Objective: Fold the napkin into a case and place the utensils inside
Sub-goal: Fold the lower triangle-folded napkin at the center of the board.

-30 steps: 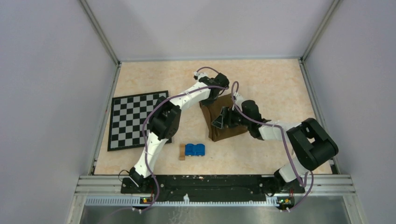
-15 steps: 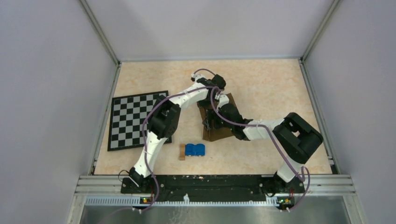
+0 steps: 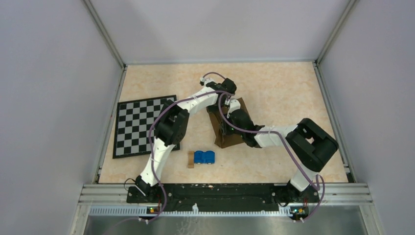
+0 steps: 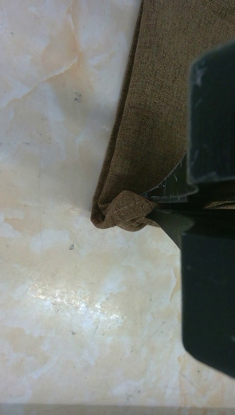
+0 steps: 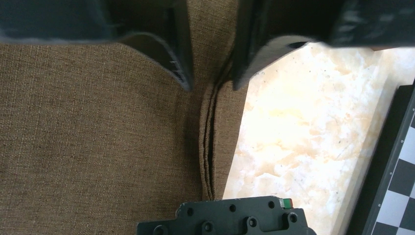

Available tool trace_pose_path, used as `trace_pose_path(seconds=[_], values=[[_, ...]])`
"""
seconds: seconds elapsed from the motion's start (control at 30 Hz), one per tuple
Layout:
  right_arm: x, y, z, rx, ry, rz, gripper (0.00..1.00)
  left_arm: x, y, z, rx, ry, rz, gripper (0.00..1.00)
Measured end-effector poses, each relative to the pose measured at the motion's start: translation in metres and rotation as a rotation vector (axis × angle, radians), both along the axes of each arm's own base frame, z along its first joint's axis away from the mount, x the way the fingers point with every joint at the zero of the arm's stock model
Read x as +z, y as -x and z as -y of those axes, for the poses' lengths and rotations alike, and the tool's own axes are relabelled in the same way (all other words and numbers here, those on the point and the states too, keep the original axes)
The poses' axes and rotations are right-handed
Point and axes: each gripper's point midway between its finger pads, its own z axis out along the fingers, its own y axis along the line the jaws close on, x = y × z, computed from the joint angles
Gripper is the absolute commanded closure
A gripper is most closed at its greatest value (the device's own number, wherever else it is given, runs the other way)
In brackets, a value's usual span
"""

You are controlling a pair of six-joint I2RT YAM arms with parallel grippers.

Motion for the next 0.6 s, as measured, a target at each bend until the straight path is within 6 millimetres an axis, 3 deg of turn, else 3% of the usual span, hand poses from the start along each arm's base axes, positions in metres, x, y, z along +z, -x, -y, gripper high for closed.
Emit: trace_pose_path(seconds=[0.2,0.3,0.33,0.4,0.43,0.6], values=[[0.0,0.001,0.0,-0.01,-0.009,-0.004,0.98,0.001,0.0,0.001,-0.002,0.005,-0.001,1.0],[-0.002,0.003,0.001,-0.006,-0.027,-0.019,1.0,0.001,0.001,0.002,-0.005,0.014,-0.005,1.0],[-0.003,0.004,0.002,-0.006,-0.031,-0.024,0.94,0.001,0.002,0.002,-0.005,0.015,-0.007,1.0],[-0.004,0.005,0.003,-0.003,-0.05,-0.036,0.68,0.002,0.002,0.004,-0.008,0.021,-0.009,1.0],[-0.004,0.005,0.003,-0.003,-0.058,-0.042,0.62,0.003,0.002,0.004,-0.008,0.022,-0.007,1.0],[-0.004,0.013,0.004,0.034,-0.077,-0.039,0.45,0.003,0.003,0.007,-0.018,0.046,-0.017,1.0]])
